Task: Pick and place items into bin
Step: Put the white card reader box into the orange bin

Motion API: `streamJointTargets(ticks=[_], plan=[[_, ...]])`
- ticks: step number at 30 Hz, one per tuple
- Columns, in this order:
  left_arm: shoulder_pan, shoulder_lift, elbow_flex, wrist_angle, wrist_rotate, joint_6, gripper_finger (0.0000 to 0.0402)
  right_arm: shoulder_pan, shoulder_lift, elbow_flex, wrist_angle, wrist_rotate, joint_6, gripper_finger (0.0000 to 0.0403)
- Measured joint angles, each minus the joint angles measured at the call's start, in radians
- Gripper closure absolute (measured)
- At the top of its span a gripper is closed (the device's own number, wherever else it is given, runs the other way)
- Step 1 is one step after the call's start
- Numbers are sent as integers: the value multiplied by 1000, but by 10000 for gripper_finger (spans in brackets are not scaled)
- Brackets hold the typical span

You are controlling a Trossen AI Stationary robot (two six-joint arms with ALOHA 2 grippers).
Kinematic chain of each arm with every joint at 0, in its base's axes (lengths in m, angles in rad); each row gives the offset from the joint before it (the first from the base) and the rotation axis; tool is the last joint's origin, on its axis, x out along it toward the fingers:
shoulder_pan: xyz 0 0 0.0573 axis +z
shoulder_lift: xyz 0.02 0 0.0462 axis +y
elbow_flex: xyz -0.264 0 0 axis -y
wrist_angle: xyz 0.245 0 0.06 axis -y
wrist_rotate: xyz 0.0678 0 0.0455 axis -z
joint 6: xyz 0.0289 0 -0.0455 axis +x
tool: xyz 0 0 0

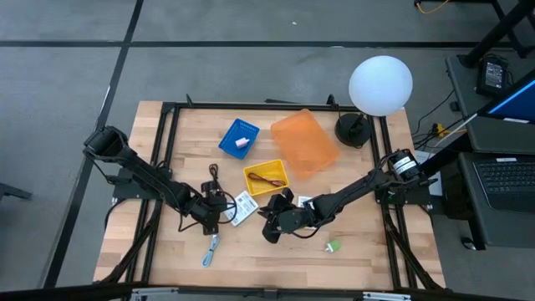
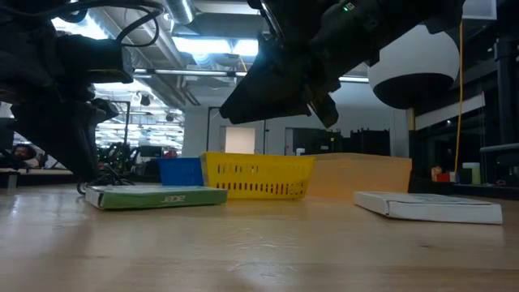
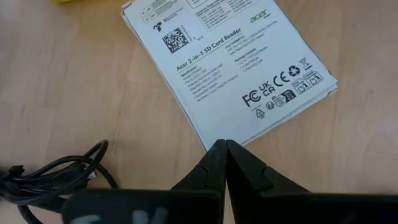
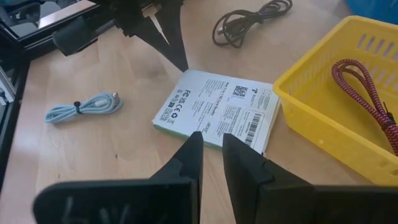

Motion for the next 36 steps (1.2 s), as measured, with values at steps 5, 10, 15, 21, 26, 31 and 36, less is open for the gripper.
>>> streamJointTargets(ticks=[5,10,15,21,26,31,36], plan=[[0,0,0,1,-11,-1,398,0,0,0,0,0,0,359],[0,28,0,8,-7,-8,398,0,0,0,0,0,1,359],[0,63,3,19,-19,-14,398,0,0,0,0,0,1,359],[0,71,3,9,3,-12,398,0,0,0,-1,0,20,359],[-1,73,2,-7,96,29,398,0,0,0,-29,-5,110,359],[-1,73,1,-21,120,60,398,0,0,0,-32,-12,135,359],[-2,74,1,-19,106,69,398,0,0,0,-13,-11,132,359]])
